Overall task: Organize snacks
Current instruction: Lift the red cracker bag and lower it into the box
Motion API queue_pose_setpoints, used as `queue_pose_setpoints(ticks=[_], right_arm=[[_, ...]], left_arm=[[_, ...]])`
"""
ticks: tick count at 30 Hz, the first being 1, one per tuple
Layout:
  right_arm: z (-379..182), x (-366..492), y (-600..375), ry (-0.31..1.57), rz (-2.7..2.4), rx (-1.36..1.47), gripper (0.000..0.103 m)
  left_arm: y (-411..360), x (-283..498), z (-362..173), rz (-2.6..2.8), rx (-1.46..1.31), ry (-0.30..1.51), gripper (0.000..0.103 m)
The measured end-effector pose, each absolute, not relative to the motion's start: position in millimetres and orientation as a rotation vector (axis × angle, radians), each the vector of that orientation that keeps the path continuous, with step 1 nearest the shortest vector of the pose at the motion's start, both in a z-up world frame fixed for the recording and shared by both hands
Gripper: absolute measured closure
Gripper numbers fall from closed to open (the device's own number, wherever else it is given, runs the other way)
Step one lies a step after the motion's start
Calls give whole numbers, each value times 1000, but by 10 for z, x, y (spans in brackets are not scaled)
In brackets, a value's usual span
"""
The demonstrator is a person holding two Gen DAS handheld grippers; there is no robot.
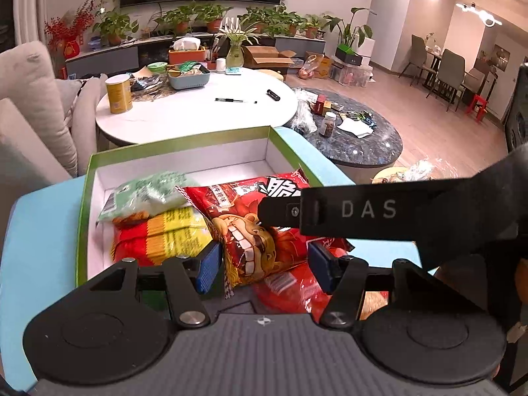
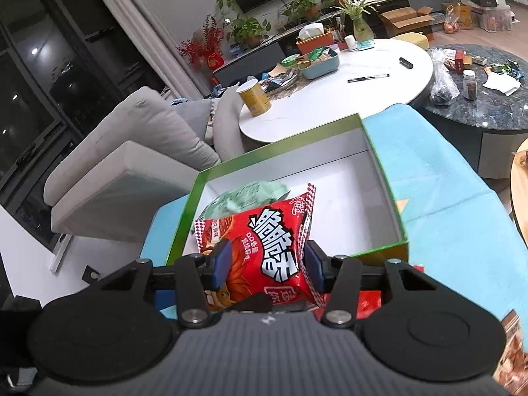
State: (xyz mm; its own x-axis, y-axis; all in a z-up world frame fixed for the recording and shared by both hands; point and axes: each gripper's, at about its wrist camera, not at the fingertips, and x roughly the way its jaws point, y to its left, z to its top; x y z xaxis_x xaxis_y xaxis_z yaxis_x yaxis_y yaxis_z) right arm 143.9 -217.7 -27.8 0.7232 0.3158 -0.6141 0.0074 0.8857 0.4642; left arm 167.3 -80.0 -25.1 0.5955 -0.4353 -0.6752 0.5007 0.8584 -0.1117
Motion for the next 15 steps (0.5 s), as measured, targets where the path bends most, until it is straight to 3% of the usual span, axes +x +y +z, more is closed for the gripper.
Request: queue_pose_setpoints(ticks=[15], right_arm=[[-393,1724,-2519,740,141,496,23]], left_arm=[[-1197,2074,-380,-559,145,781,49]])
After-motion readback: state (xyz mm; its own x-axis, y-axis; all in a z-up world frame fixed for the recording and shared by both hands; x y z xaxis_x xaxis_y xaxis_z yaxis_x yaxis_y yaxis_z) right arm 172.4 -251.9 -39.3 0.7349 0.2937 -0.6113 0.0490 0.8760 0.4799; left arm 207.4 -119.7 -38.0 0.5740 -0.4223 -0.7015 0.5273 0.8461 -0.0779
